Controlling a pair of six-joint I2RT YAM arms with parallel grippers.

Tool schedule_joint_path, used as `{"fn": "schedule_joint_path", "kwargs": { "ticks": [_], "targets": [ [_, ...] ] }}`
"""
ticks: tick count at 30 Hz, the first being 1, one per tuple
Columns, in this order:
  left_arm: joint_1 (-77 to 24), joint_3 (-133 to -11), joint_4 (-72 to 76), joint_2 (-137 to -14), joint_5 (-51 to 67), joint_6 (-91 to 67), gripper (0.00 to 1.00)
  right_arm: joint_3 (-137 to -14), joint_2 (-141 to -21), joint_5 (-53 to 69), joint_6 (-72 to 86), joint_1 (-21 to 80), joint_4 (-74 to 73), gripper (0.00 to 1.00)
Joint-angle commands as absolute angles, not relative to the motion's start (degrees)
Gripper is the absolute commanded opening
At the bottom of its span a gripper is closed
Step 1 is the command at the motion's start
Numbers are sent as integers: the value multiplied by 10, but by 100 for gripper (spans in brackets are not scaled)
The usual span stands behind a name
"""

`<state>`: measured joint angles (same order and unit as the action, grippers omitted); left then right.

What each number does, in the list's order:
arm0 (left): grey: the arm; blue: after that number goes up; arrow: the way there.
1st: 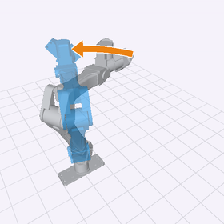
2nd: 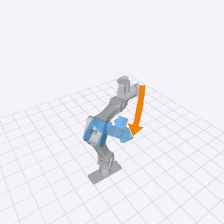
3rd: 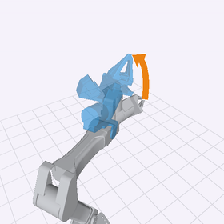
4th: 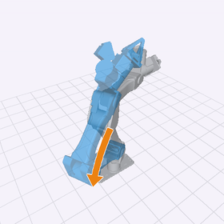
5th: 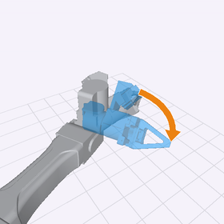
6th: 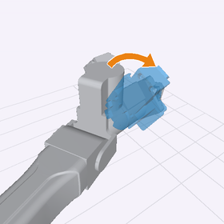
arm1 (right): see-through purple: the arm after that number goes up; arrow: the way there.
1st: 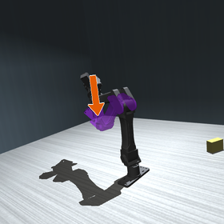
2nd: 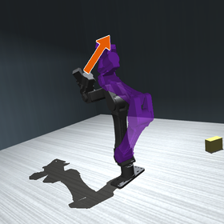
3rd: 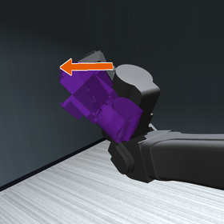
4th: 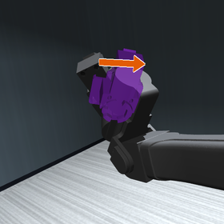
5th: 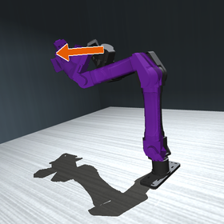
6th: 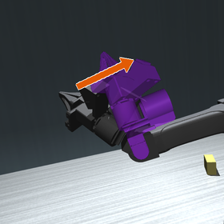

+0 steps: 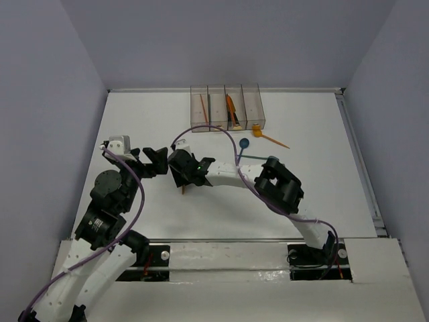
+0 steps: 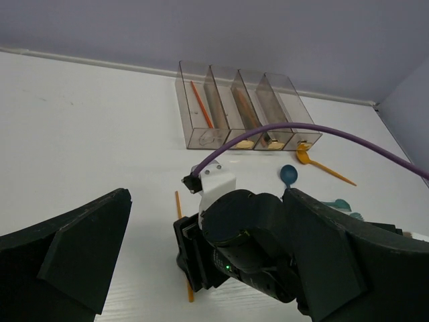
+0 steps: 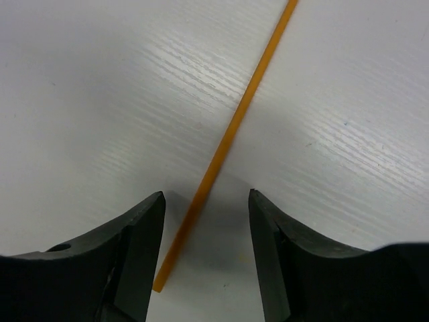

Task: Sort the eating utensils into containers

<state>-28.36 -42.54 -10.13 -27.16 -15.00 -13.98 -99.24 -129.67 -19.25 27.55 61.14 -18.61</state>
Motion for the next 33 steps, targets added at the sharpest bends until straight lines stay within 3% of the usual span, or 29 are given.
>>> {"fn": "schedule_joint_path", "kwargs": {
  "ticks": [1, 8, 14, 20, 26, 33],
  "targets": [
    [-279, -423, -84, -263, -144, -135, 99, -1025, -1315, -236, 273, 618, -238, 44],
    [-279, -423, -83, -260, -141, -135, 99, -999, -1301, -272, 270, 618, -257, 28],
    [-279, -423, -83, -251, -145, -137, 99, -989, -1300, -300, 266, 610, -281, 0],
    [-279, -423, -83, -247, -140, -137, 99, -962, -1244, -248, 243, 576, -223, 0],
    [-279, -422, -81, -243, -130, -138, 99, -912, -1139, -85, 226, 491, -70, 0],
    [-279, -422, -83, -243, -138, -138, 99, -1049, -1215, -26, 241, 398, -79, 0]
  ]
}}
